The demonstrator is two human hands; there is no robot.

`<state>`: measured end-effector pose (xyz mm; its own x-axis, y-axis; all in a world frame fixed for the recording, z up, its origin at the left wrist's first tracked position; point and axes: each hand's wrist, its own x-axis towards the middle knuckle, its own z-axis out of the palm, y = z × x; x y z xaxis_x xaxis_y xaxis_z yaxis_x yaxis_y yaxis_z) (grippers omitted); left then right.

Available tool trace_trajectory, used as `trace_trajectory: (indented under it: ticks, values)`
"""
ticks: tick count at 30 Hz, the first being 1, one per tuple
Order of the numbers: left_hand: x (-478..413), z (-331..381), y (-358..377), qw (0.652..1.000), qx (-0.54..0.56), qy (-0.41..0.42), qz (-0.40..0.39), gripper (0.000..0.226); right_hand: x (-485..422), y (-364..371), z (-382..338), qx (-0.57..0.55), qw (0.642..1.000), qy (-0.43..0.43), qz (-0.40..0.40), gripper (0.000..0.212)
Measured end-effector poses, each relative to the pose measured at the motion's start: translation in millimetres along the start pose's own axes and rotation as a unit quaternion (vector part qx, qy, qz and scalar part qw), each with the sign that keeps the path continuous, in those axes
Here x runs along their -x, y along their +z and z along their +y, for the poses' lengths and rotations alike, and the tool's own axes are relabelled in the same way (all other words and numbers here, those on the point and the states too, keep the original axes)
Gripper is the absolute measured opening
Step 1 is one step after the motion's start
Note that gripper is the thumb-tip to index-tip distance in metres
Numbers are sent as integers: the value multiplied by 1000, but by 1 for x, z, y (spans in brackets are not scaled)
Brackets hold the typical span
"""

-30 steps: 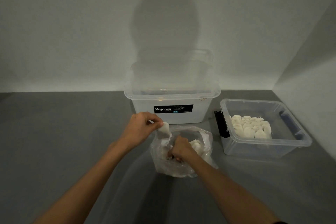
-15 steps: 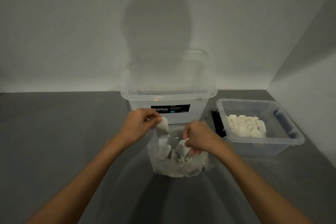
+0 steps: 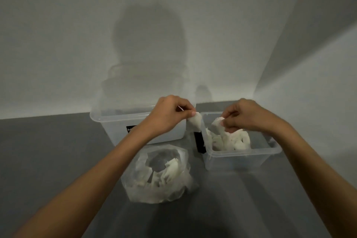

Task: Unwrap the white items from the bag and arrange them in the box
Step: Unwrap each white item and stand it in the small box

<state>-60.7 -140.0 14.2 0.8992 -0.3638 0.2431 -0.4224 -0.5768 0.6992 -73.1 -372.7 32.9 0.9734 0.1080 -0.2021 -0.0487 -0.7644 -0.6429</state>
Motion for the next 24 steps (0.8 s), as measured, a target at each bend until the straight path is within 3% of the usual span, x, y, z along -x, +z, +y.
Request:
trace_trajectory:
  ticks: [4,8,15,19,24]
  values:
    - [-34,29,33,1000,11,23,-10,10,-6,-32,25,53,997,-18,52,7]
    - [-64,37,79,998,-47,17,-37,9,-21,-42,54,130,989,-33,59,9]
    - [-88,14,155,961,-219,-33,-167,14,-61,-13,101,173,984,2,-32,14]
    - [-93,0,185,940,-254,-76,-214,17,-81,13,115,211,973,24,-94,23]
    - [-94,-9,204,928,-262,-118,-237,19,-94,39,126,242,964,26,-111,13]
